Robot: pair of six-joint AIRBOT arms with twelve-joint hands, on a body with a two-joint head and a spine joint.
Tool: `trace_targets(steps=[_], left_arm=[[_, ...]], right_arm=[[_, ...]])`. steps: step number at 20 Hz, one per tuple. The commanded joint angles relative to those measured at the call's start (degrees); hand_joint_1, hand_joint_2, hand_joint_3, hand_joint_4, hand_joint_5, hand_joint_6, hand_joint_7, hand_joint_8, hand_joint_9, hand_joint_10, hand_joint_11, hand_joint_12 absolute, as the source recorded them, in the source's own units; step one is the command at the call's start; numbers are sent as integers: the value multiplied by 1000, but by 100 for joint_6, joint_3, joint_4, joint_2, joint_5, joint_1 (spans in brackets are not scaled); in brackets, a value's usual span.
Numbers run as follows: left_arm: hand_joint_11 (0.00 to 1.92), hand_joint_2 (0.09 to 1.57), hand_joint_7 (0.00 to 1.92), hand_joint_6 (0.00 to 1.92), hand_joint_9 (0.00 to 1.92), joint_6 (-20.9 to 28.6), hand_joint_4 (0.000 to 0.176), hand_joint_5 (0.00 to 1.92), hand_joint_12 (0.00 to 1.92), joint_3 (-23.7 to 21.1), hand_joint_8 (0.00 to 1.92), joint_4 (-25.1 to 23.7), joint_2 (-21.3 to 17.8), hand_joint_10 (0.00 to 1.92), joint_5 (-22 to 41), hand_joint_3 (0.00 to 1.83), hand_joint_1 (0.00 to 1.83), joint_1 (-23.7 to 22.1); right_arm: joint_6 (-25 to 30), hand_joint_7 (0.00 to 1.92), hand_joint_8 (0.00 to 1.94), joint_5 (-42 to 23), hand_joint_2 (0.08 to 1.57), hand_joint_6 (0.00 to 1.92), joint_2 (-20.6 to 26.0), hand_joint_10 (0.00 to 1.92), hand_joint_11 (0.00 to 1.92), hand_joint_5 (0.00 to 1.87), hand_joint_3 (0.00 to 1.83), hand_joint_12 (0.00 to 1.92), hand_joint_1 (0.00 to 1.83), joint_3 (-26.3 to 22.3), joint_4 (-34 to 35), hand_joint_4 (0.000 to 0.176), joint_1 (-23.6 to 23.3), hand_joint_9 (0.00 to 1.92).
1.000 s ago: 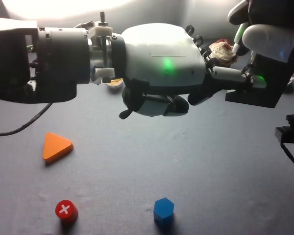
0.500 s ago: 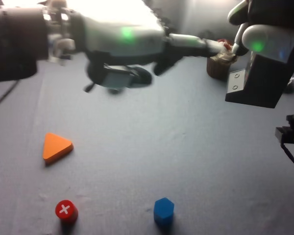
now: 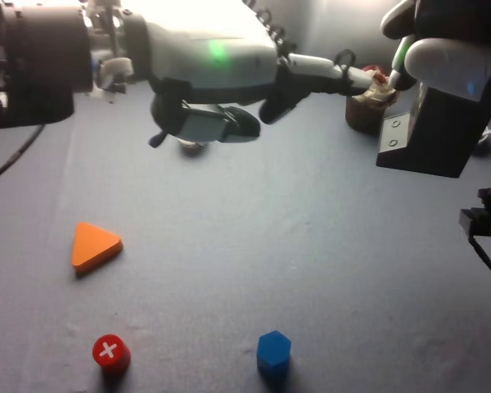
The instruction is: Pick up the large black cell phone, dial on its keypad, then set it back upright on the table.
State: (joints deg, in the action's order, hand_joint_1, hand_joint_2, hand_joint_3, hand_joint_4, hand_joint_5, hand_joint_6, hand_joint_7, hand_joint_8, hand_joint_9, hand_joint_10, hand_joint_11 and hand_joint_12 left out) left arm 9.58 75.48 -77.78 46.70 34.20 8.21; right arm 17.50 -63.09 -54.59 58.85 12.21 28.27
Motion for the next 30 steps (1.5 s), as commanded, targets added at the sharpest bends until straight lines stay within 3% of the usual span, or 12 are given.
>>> trace_targets(steps=[1,6,9,16,21,23,26,29,30], left_arm=[[722,1273,670,0,802,-108,0,121,1921,-54,1554,366,39,1921,-11,0,1310,-162],[730,1272,669,2,800,-427,0,124,1921,-256,1549,732,264,1921,-343,0,1311,-192],[713,1269,673,2,764,-355,0,131,1921,-512,1529,749,199,1921,-441,0,1311,-256],[675,1247,715,5,756,150,0,143,1921,-439,1474,867,-163,1921,459,0,1321,-80],[681,1252,700,4,758,1323,0,134,1921,-85,1506,1008,-216,1921,1626,0,1316,51],[750,1264,680,5,794,1661,0,146,1921,-148,1538,1525,-270,1921,1837,5,1310,226],[744,1269,669,1,785,1832,0,135,1921,-471,1558,2990,-433,1921,2044,5,1309,844],[727,1260,689,4,803,2774,0,137,1921,-452,1523,3619,-429,1921,2810,0,1312,1401],[681,1252,703,6,765,3003,0,151,1921,-428,1493,3673,-410,1921,3067,0,1315,1538]], right_arm=[[119,1048,797,-828,1082,907,71,1064,1021,924,1,1062,1387,27,24,0,-91,1081],[119,1047,797,-821,1082,913,71,1057,1040,923,0,1005,1388,14,9,0,-104,1082],[119,1093,722,-821,1072,882,71,1026,1044,932,0,1013,1391,-20,9,0,-114,1103],[119,1084,760,-832,1079,894,71,1063,998,920,0,1033,1390,-17,12,0,-115,1071],[118,1068,782,-959,1084,921,71,1063,1027,898,1,1015,1389,101,136,0,-80,1075],[118,1080,764,-1132,1077,888,57,1047,1024,925,0,1011,1391,177,213,0,62,1083],[118,1084,756,-1417,1071,868,-66,1031,1027,944,1,1018,1392,277,522,0,284,1092],[118,1088,750,-1641,1073,853,-193,1057,1007,949,0,1024,1392,359,702,0,538,1078],[118,1105,668,-1689,1060,736,-231,899,908,982,5,1420,1476,376,781,0,613,1110]])
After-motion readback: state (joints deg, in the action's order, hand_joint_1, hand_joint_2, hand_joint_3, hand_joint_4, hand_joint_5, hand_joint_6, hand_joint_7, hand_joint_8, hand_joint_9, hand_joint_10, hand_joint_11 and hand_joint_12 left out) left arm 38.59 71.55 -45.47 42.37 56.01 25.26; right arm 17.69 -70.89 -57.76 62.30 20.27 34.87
